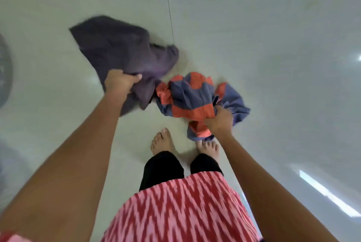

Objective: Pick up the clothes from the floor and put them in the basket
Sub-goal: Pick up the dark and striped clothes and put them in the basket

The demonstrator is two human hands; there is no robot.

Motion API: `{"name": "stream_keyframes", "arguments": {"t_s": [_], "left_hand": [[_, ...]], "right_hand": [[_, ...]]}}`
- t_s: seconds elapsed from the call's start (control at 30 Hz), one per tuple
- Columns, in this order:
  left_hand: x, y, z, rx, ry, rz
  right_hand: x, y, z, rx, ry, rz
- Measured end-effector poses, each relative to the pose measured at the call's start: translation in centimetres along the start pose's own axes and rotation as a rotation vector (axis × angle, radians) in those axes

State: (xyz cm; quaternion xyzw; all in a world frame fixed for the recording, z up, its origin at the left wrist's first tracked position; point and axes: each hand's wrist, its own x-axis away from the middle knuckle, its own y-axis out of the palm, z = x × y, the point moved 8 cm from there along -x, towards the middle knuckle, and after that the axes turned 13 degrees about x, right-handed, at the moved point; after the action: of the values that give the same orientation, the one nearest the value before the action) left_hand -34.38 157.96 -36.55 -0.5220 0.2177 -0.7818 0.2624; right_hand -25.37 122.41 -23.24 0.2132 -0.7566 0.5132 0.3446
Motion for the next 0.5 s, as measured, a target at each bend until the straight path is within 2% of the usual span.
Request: {"name": "stream_keyframes", "arguments": {"t_s": [0.03, 0.07, 0.13, 0.23, 0.27, 0.37, 0.5], "left_hand": [[7.6, -3.2, 4.2, 0.068, -0.024, -0.116], [12.5, -6.2, 8.1, 0.02, 0.041, -0.088], [25.1, -13.4, 10.7, 0.061, -0.046, 0.06], [33.9, -15.8, 8.5, 0.542, -0.271, -0.015], [37.5, -17.6, 8.1, 0.701, -0.32, 0.011], [45.9, -22.5, 8.7, 1.032, -0.272, -0.033], [51.9, -27.2, 8.8, 1.352, -0.238, -0.079]], "right_hand": [[2.5, -2.0, -0.7, -0.009, -0.013, -0.039], [4.4, -3.0, -0.9, -0.013, -0.001, -0.078], [9.8, -6.7, -1.9, -0.007, 0.027, -0.155], [18.0, -12.4, -3.3, -0.019, 0.04, -0.207], [21.3, -14.5, -4.1, -0.017, 0.042, -0.222], [29.3, -18.6, -6.3, -0.043, 0.001, -0.257], [36.2, -21.0, -10.0, -0.078, -0.054, -0.29]]}}
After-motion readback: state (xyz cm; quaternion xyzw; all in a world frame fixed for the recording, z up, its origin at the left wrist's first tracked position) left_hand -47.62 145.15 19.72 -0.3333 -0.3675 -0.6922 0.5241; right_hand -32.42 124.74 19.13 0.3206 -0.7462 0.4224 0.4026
